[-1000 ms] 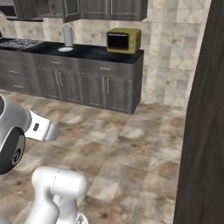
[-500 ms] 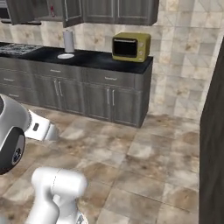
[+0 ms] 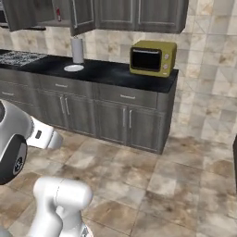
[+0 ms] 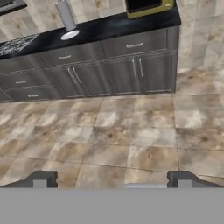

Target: Move the hot dog bun to the plate on the dining table and place the condiment next to that plate. Then navigate to the fridge and take the sausage and place it on the plate as well.

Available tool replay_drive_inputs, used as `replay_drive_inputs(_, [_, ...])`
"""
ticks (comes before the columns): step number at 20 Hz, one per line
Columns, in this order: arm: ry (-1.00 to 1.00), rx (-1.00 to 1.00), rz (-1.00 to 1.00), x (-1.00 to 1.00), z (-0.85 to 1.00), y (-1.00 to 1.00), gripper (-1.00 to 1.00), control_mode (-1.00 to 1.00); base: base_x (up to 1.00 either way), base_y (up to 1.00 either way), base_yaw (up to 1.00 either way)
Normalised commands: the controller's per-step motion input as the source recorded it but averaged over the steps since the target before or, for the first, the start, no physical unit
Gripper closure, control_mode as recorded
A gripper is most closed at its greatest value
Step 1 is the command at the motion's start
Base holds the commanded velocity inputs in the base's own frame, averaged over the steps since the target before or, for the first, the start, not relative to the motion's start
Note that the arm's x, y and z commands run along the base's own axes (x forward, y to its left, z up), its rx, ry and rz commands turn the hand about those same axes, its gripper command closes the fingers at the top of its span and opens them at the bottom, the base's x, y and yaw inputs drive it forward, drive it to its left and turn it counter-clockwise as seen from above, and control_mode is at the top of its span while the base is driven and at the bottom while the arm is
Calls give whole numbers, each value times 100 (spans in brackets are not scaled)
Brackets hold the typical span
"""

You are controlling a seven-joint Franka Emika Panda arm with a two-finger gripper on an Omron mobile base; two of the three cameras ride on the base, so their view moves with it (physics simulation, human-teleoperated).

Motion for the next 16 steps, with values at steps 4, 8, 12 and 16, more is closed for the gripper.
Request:
replay_drive_inputs(4, [0,0,0,0,0,0,-100,100,100,64,8])
replay_drive_inputs(8, [0,0,0,0,0,0,-100,100,100,60,8])
replay_drive_inputs(12, [0,0,0,0,0,0,-100,100,97,57,3])
replay_drive_inputs(16, [0,0,0,0,0,0,-100,100,79,62,0])
